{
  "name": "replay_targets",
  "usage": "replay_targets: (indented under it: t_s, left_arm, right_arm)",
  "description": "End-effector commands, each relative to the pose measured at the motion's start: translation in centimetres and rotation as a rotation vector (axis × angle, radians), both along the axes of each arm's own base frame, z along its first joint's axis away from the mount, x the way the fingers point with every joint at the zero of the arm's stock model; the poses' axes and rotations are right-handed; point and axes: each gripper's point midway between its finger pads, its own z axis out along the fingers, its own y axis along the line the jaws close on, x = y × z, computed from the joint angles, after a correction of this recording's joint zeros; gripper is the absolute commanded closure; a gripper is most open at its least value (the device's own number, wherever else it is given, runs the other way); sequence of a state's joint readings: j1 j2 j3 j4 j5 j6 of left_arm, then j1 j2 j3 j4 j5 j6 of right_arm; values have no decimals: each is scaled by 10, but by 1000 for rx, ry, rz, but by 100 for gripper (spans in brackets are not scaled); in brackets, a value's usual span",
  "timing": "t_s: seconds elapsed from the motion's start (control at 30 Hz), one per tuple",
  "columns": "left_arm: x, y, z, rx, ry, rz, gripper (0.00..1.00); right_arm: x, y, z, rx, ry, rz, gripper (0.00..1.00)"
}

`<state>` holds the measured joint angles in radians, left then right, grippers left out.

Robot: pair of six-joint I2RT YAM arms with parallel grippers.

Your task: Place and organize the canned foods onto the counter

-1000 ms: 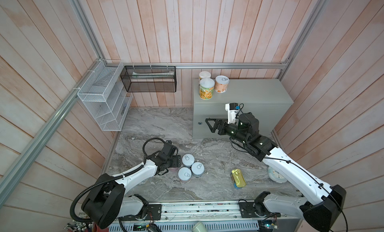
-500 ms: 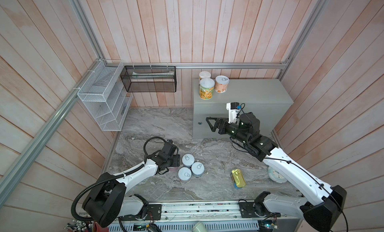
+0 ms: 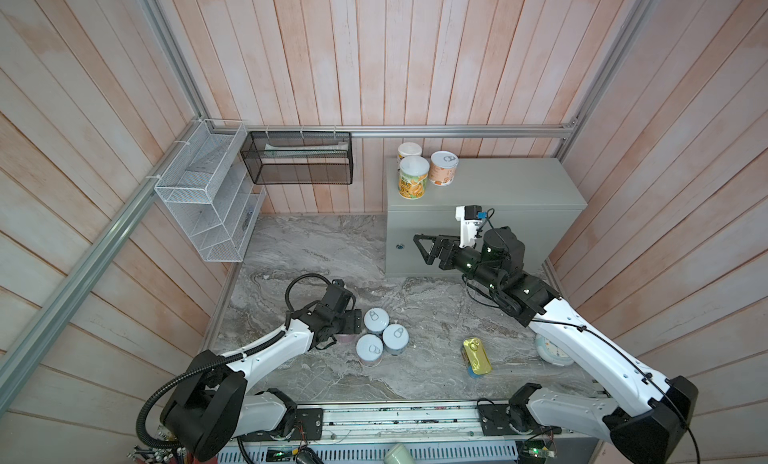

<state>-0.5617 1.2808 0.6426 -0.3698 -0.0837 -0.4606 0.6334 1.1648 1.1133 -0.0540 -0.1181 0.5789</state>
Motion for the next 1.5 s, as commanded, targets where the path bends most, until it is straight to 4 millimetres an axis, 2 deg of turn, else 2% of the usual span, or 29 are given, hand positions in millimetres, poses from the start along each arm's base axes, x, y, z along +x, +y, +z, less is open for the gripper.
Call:
replay_targets:
  t_s: [0.0,0.1,0.27,0.4,0.5,0.73,1.0,1.33,1.47]
  left_arm:
    - [1,4,4,0,-13,14,13]
    - [0,1,-2,-3,1,7,18]
    - [-1,-2,-13,-5,34,-4,23]
    - [2,-1,-12,17,25,-10,27]
    - [6,-1,-9,26,10,-17,37]
    - [9,-7,-9,21,16,-44,49]
    - [23,-16,13,12,-26,-64,59]
    - [44,-27,39,-15,-58,-74,59]
    - [50,-32,53,-21,-67,-83,59]
  right_arm:
    - [0,5,8,40,-4,24,2]
    - [6,12,0,36,29,35,2]
    - [12,16,-26,-11,82,30,2]
    - [8,10,-28,-12,71,22,2]
    - [7,9,-31,-25,81,23,2]
    - [1,6,-35,-23,86,26,2]
    - [-9,2,-49,-46,93,46,2]
    - [-27,2,-84,-77,91,98,2]
    - [-33,2,-96,-130,7,92,2]
